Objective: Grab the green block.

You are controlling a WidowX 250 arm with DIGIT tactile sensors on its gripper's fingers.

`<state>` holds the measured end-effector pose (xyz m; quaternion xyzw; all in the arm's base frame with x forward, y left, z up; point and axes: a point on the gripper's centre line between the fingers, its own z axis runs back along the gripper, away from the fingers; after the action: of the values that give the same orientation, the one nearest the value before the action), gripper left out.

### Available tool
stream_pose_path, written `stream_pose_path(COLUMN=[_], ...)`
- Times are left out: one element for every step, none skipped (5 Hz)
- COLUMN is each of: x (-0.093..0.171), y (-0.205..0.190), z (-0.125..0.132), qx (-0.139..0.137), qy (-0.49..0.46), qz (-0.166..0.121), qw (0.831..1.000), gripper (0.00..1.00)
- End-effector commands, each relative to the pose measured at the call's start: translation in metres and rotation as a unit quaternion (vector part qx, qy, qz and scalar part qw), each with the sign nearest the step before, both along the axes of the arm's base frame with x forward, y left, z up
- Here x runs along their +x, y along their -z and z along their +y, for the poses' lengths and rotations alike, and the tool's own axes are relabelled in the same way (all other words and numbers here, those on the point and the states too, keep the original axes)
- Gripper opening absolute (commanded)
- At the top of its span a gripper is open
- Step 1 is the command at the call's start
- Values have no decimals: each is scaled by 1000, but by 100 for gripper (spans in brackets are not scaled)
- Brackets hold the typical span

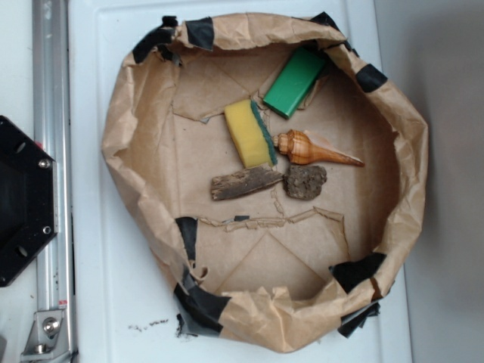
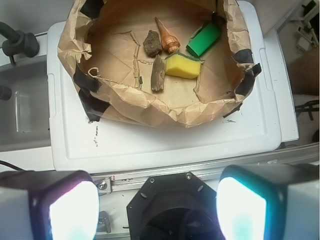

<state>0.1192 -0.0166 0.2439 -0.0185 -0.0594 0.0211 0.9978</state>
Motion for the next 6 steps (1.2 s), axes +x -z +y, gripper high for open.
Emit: stream_pose_path(x=[0, 25, 51, 90, 125, 157], y=[0, 29, 45, 68, 90, 127], z=[0, 16, 23, 41, 46, 42], qx=[0, -15, -45, -79, -78, -33], qy=[0, -65, -124, -232, -308, -373], qz=[0, -52, -52, -64, -76, -76], qw=[1000, 996, 990, 967, 945, 924], gripper=[100, 100, 100, 100, 100, 100])
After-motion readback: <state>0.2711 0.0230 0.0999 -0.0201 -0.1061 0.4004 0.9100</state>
